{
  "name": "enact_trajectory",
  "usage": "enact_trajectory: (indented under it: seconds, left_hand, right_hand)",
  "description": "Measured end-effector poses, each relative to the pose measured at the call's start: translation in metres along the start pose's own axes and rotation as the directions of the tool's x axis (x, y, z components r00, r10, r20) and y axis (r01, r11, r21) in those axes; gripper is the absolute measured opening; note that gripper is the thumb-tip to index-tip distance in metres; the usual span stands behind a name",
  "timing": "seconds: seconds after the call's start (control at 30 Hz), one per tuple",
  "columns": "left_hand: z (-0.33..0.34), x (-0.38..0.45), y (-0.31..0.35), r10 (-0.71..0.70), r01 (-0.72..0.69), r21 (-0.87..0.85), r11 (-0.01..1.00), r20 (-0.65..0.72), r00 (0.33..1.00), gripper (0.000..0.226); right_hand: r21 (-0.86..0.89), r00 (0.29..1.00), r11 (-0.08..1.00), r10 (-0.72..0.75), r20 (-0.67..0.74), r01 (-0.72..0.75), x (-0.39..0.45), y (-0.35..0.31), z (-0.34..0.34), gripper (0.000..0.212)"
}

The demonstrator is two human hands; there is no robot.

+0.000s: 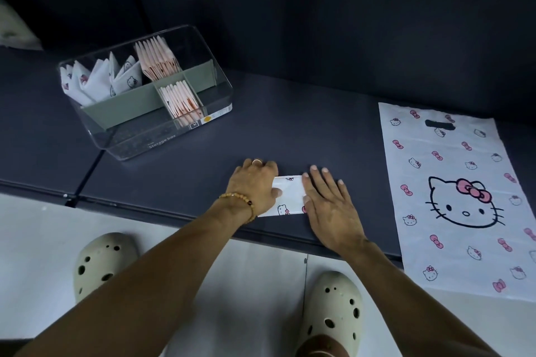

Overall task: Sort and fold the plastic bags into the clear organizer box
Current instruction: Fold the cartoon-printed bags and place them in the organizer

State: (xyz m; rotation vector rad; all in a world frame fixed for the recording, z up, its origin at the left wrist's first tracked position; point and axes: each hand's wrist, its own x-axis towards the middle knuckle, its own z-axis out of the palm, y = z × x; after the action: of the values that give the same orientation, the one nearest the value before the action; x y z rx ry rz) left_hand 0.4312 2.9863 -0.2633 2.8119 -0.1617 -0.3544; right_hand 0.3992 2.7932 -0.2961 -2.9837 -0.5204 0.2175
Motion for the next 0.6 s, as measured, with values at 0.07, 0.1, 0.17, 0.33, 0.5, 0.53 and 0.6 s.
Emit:
enact_trajectory:
  seconds: [0.07,0.1,0.17,0.33,0.5,0.53,0.6]
  left_hand:
    - [-0.002,0.005,0.002,-0.013,0.014,-0.011,1.0,0.064,0.998,0.035]
    - [-0.002,0.006,0.004,-0.017,0.019,-0.029,0.999,0.08,0.997,0.033]
    - [-0.003,0.005,0.004,-0.004,0.012,-0.097,0.995,0.083,0.997,0.03]
    - [-0.019,-0.009,-0.019,0.044,0.005,-0.505,0.863,0.085,0.995,0.007]
    - [-0.051,-0.018,-0.052,-0.042,-0.005,-0.77,0.638,-0.042,0.998,0.014]
    - [-0.057,-0.018,-0.061,-0.079,-0.016,-0.798,0.602,-0.079,0.994,0.014]
    - [-0.07,-0.018,-0.076,-0.159,-0.044,-0.838,0.544,-0.154,0.975,0.015]
  right_hand:
    - [0.013,1.0,1.0,-0.003,-0.001,0.003,0.0,0.0,0.0,0.052]
    - [0.016,1.0,1.0,0.001,0.0,-0.001,0.0,-0.001,0.0,0.053]
    - [0.072,1.0,0.997,0.012,0.008,-0.012,0.001,-0.003,-0.002,0.053]
    - [0.444,0.996,0.893,0.088,-0.01,-0.075,0.015,-0.023,-0.031,0.043]
    - [0.743,0.987,0.653,0.15,0.057,-0.142,0.05,-0.058,-0.073,0.03]
    - [0.786,0.988,0.602,0.146,0.06,-0.136,0.061,-0.066,-0.08,0.03]
    - [0.825,0.991,0.557,0.126,0.034,-0.099,0.081,-0.084,-0.093,0.028]
